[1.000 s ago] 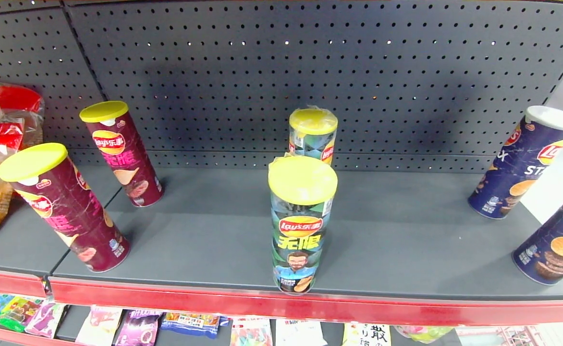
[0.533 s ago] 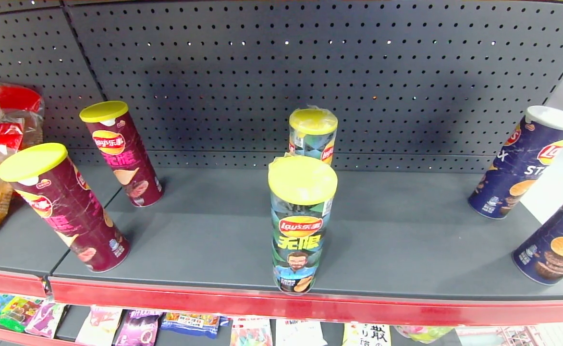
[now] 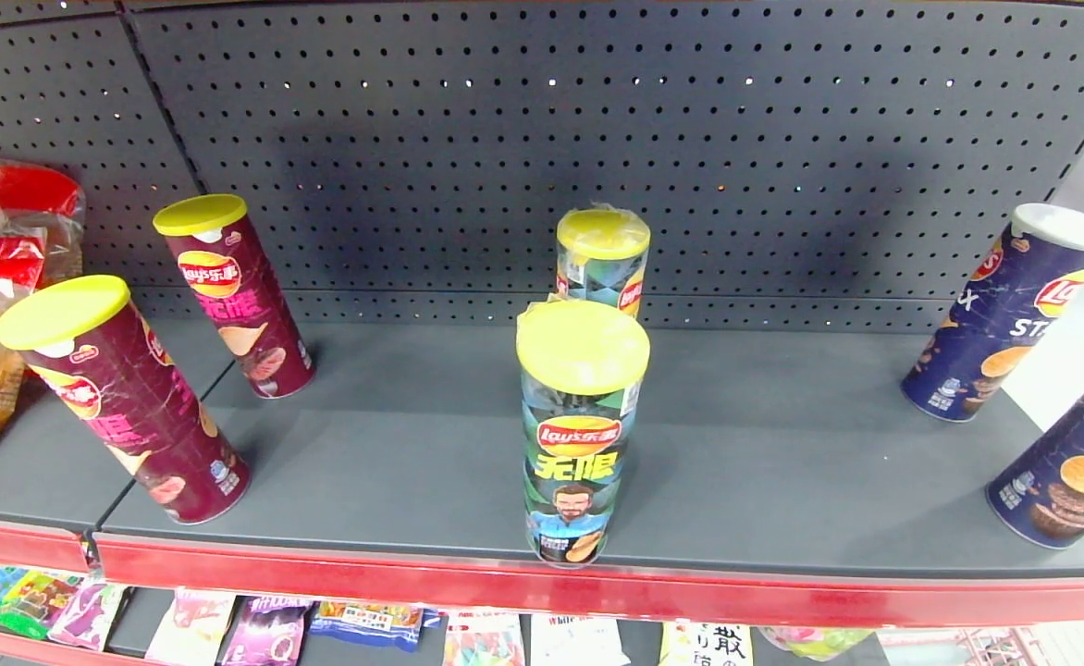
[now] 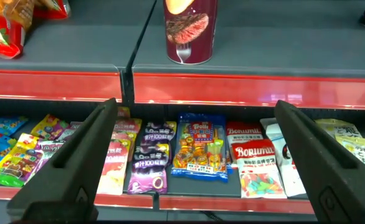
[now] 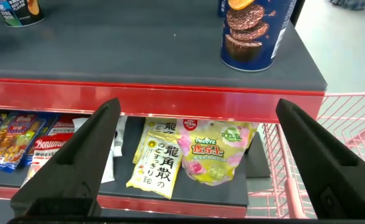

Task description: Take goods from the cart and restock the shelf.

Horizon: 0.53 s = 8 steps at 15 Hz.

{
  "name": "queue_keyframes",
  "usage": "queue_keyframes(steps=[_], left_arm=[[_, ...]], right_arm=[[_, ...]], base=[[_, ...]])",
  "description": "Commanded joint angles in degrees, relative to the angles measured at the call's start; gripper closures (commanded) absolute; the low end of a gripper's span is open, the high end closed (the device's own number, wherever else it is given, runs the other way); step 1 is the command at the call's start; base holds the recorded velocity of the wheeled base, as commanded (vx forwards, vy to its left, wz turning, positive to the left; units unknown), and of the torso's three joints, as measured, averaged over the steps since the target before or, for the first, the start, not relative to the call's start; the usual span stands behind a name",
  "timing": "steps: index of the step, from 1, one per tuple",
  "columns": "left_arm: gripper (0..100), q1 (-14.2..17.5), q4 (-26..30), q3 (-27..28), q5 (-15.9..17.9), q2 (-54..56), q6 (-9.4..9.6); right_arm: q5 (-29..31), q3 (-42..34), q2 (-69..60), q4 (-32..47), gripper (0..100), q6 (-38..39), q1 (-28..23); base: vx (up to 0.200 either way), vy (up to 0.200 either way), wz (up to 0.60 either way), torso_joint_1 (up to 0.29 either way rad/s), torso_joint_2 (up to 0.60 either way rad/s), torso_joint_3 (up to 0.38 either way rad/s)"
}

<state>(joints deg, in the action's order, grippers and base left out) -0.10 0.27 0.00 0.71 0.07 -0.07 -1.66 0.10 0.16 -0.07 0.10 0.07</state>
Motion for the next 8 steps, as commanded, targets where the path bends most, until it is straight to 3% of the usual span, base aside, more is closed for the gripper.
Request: queue_keyframes(steps=[1, 8], left_arm=[[0, 0.0, 0.0, 0.0, 0.1, -0.1, 0.07], [0, 0.0, -0.2, 0.0, 1.2, -0.1, 1.13]], right_arm=[[0.0, 0.0, -0.1, 0.0, 0, 0.0, 0.0], [0.0, 0.0, -0.1, 0.0, 0, 0.0, 0.0]], base=[[0.0, 0.0, 0.0, 0.0, 0.0, 0.0], [0.0, 0.0, 0.0, 0.0, 0.0, 0.0]])
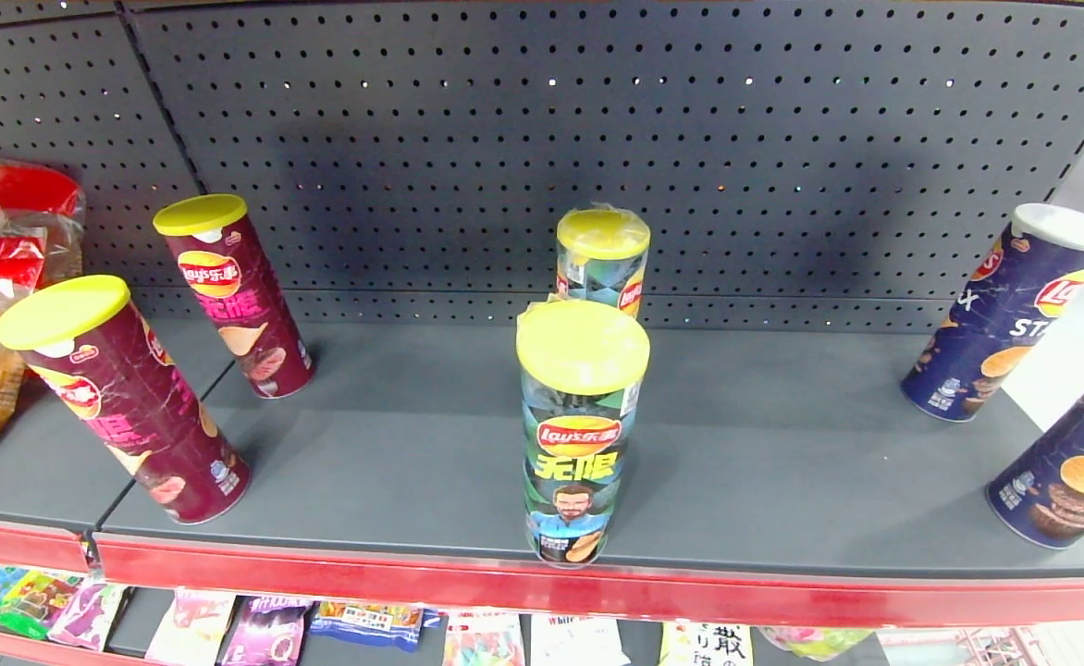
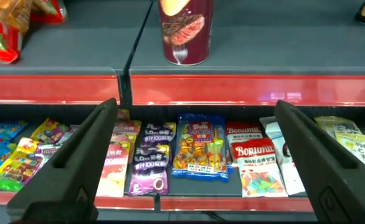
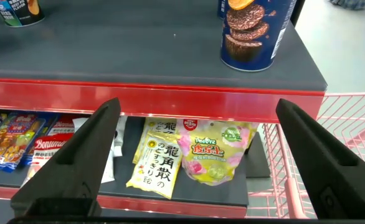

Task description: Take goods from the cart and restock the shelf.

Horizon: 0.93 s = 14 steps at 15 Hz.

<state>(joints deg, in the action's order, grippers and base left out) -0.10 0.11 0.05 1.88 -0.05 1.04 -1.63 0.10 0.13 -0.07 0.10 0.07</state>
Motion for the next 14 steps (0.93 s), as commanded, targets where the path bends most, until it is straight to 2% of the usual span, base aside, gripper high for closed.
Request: queue_keyframes(steps=[1, 2, 3, 4, 6, 7, 10, 14], left_arm=[[0, 0.0, -0.4, 0.9, 1.8, -0.1, -0.42], [0, -2.0, -1.3, 12.0, 3.4, -8.8, -4.82], [0, -4.0, -1.5, 20.9, 4.3, -17.6, -10.0], [0, -6.9, -1.3, 26.2, 6.2, -22.4, -9.56], [0, -11.2, -1.8, 26.9, 10.4, -29.0, -7.8], [0, -12.2, -1.9, 26.5, 11.9, -32.6, -7.63], [0, -14.1, -2.5, 26.8, 19.3, -43.7, -7.1], [0, -18.0, -3.0, 28.4, 22.8, -57.5, 0.99]], right_arm=[[0.0, 0.0, 0.0, 0.0, 0, 0.0, 0.0], [0.0, 0.0, 0.0, 0.0, 0, -0.2, 0.0], [0.0, 0.0, 0.0, 0.0, 0, -0.2, 0.0], [0.0, 0.0, 0.0, 0.0, 0, -0.1, 0.0], [0.0, 0.0, 0.0, 0.0, 0, 0.0, 0.0], [0.0, 0.0, 0.0, 0.0, 0, 0.0, 0.0], [0.0, 0.0, 0.0, 0.0, 0, 0.0, 0.0], [0.0, 0.0, 0.0, 0.0, 0, 0.0, 0.0]], base=[[0.0, 0.0, 0.0, 0.0, 0.0, 0.0], [0.0, 0.0, 0.0, 0.0, 0.0, 0.0], [0.0, 0.0, 0.0, 0.0, 0.0, 0.0], [0.0, 0.0, 0.0, 0.0, 0.0, 0.0], [0.0, 0.0, 0.0, 0.0, 0.0, 0.0], [0.0, 0.0, 0.0, 0.0, 0.0, 0.0], [0.0, 0.0, 0.0, 0.0, 0.0, 0.0], [0.0, 0.0, 0.0, 0.0, 0.0, 0.0]])
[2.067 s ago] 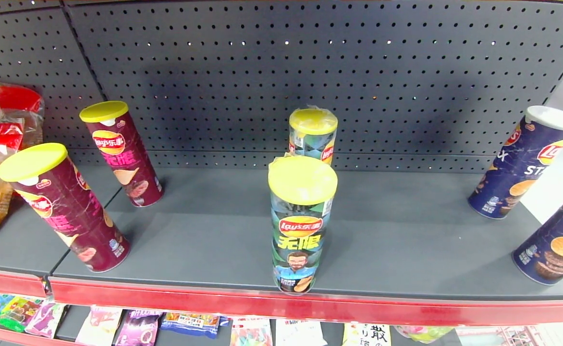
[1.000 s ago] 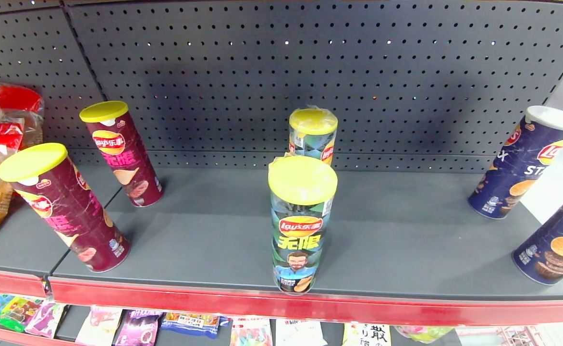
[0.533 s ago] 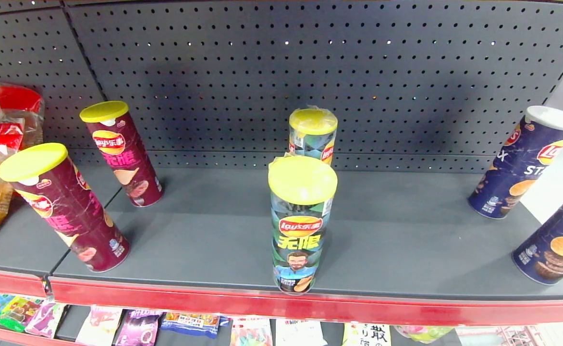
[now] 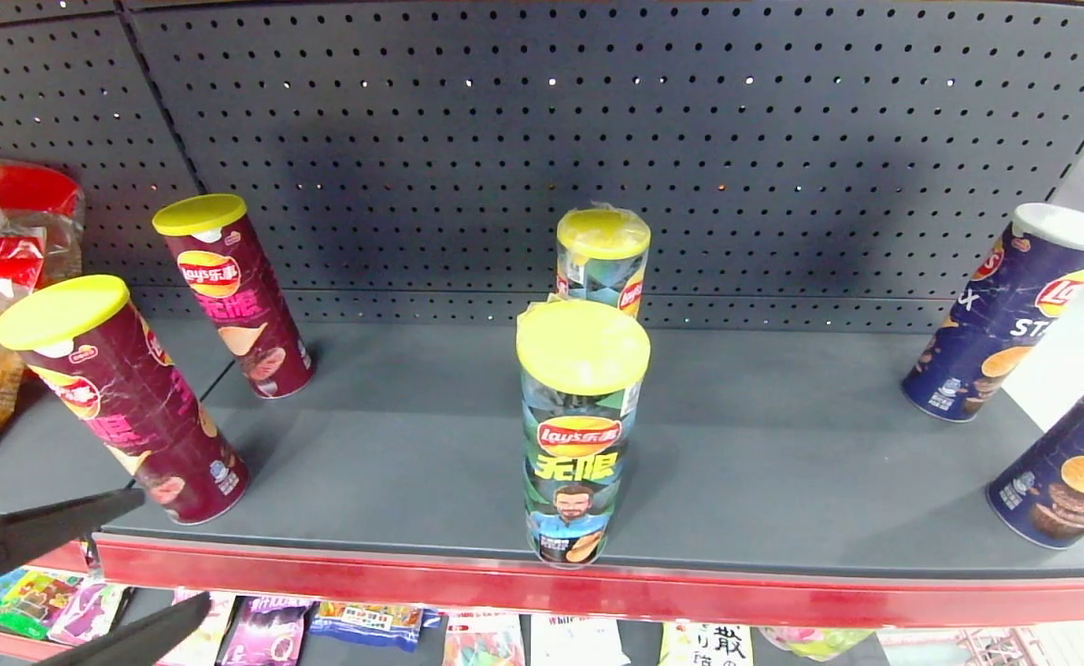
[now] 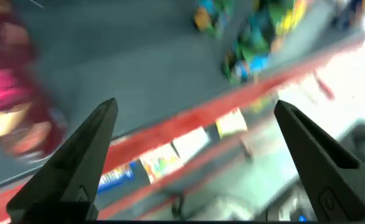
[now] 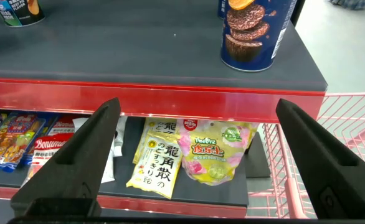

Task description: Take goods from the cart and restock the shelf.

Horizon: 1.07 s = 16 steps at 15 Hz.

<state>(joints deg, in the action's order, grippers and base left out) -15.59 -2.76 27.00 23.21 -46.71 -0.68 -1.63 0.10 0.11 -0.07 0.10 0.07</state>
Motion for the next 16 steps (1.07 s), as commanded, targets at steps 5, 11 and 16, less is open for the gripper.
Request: queue_keyframes(steps=[5, 11, 16], left_arm=[[0, -5.3, -3.9, 12.3, 1.8, -31.4, 8.15], [0, -13.7, -4.4, 17.8, 1.6, -42.8, 8.33], [0, -13.8, -4.5, 18.8, 1.6, -46.7, 10.88]], right_arm=[[0.0, 0.0, 0.0, 0.0, 0, 0.0, 0.0], [0.0, 0.0, 0.0, 0.0, 0, 0.0, 0.0], [0.0, 0.0, 0.0, 0.0, 0, 0.0, 0.0]], base=[[0.0, 0.0, 0.0, 0.0, 0.0, 0.0], [0.0, 0.0, 0.0, 0.0, 0.0, 0.0], [0.0, 0.0, 0.0, 0.0, 0.0, 0.0]])
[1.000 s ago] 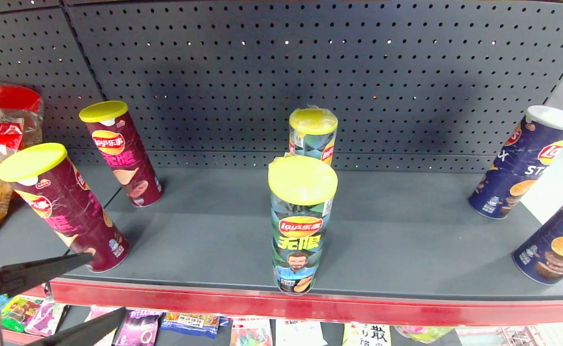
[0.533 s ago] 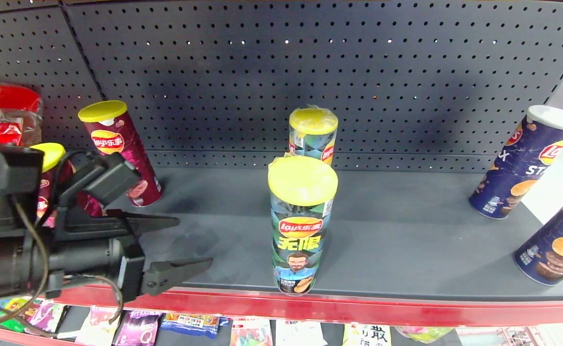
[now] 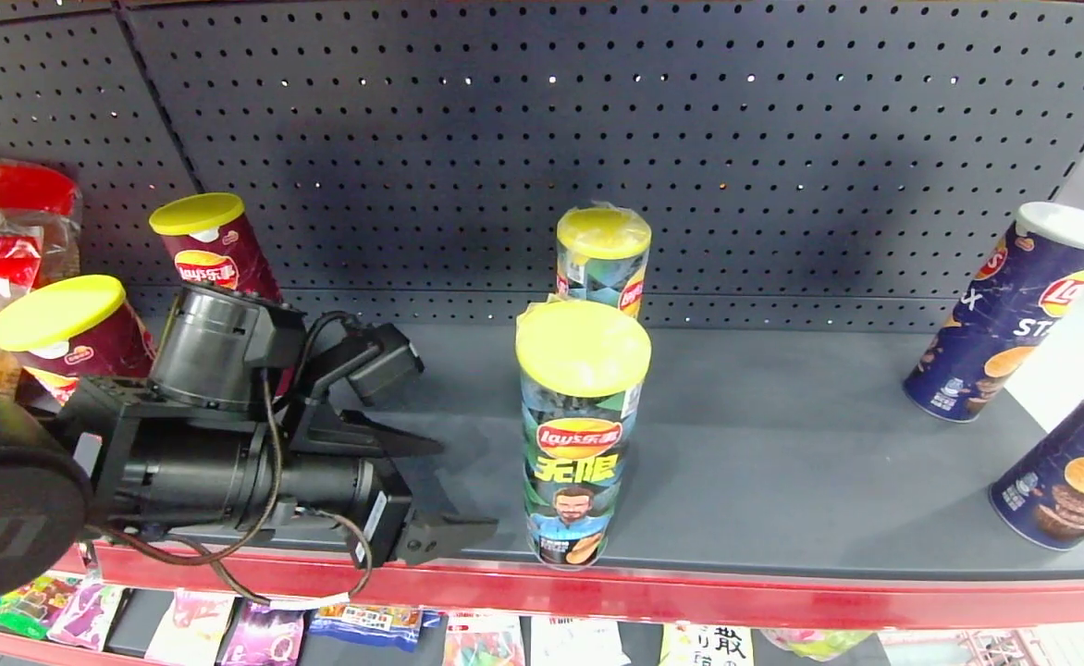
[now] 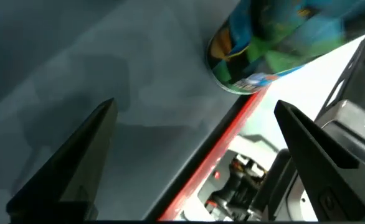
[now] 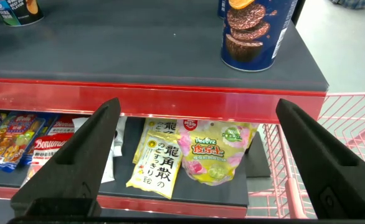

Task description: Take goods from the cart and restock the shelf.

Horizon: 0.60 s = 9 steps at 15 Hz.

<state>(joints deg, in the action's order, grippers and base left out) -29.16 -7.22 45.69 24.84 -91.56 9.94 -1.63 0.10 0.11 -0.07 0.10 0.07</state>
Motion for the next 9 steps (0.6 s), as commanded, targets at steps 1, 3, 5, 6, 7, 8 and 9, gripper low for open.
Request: queue_keyframes(steps=[1, 3, 5, 6, 7, 8, 9], left_arm=[[0, -0.1, 0.0, 0.2, -0.1, -2.2, 0.79], [0, -0.2, 0.0, 0.3, -0.1, -3.4, 2.11], [0, -0.2, 0.0, 1.2, -0.1, -4.4, 2.46], [0, -0.2, 0.0, 1.8, -0.1, -4.9, 2.55], [0, -0.3, 0.0, 2.3, -0.1, -5.3, 2.55], [0, -0.3, 0.0, 2.7, -0.1, -5.7, 2.63], [0, -0.3, 0.0, 3.2, -0.2, -6.2, 2.63]], right_arm=[[0.0, 0.0, 0.0, 0.0, 0, 0.0, 0.0], [0.0, 0.0, 0.0, 0.0, 0, 0.0, 0.0], [0.0, 0.0, 0.0, 0.0, 0, 0.0, 0.0], [0.0, 0.0, 0.0, 0.0, 0, 0.0, 0.0], [0.0, 0.0, 0.0, 0.0, 0, 0.0, 0.0], [0.0, 0.0, 0.0, 0.0, 0, 0.0, 0.0], [0.0, 0.0, 0.0, 0.0, 0, 0.0, 0.0]], base=[[0.0, 0.0, 0.0, 0.0, 0.0, 0.0], [0.0, 0.0, 0.0, 0.0, 0.0, 0.0], [0.0, 0.0, 0.0, 0.0, 0.0, 0.0], [0.0, 0.0, 0.0, 0.0, 0.0, 0.0], [0.0, 0.0, 0.0, 0.0, 0.0, 0.0], [0.0, 0.0, 0.0, 0.0, 0.0, 0.0], [0.0, 0.0, 0.0, 0.0, 0.0, 0.0]])
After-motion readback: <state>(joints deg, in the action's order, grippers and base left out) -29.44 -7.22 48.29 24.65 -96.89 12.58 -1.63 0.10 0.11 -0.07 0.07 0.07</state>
